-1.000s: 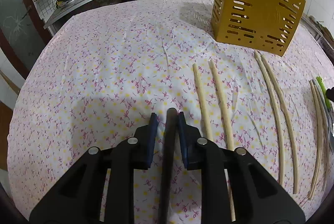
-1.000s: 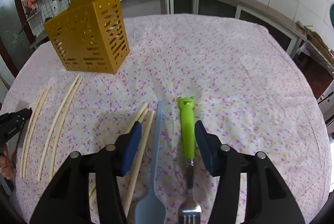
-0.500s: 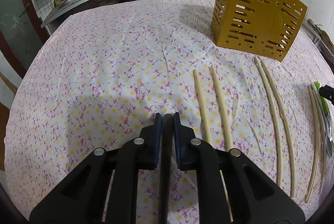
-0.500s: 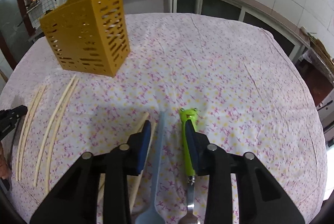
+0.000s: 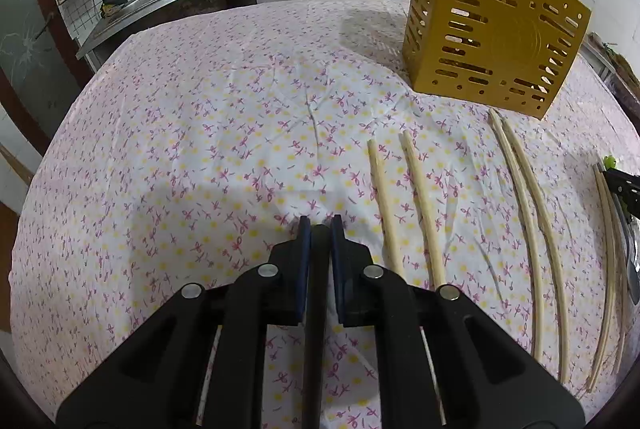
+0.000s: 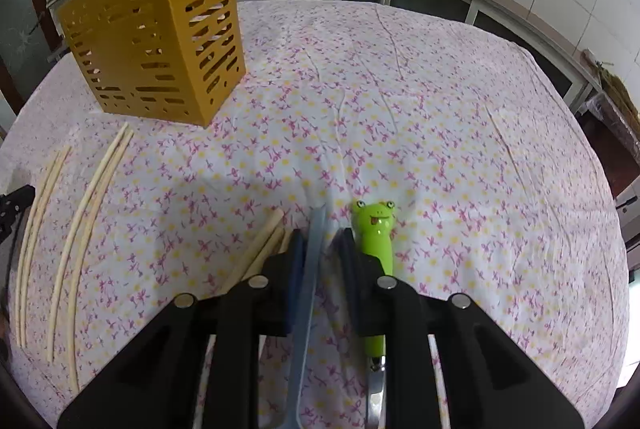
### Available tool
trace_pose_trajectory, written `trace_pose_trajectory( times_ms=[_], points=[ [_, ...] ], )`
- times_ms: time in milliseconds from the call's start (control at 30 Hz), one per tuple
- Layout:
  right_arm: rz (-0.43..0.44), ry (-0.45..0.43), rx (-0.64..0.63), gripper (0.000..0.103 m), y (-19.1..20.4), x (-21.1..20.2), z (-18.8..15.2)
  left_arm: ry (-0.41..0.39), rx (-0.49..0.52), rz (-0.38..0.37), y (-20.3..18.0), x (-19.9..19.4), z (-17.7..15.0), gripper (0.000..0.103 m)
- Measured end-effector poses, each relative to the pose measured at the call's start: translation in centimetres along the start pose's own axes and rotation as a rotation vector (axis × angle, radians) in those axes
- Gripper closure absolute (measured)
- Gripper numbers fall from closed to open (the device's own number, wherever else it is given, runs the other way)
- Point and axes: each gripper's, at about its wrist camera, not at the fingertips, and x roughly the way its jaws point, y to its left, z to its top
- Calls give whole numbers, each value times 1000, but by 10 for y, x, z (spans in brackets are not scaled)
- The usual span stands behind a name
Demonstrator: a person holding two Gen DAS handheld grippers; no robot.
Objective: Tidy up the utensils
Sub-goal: 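Grasp the dark metal spoon with the left tool while the right tool grasps the blue plastic spoon, then carry both spoons up to the yellow caddy and lower them inside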
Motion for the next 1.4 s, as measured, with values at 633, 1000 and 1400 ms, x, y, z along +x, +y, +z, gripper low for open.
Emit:
trace_pose_trajectory(
  times_ms=[633, 1000, 1400],
  points=[
    [48, -71, 24, 96, -7, -35, 10, -63, -36, -60, 10, -30, 20, 95],
    [77, -201, 52, 96, -20, -86, 18, -131, -43, -81, 13, -64, 27, 95],
    [75, -309, 62, 96, -26, -125, 19, -210, -30, -76, 11, -101, 31, 95]
  ],
)
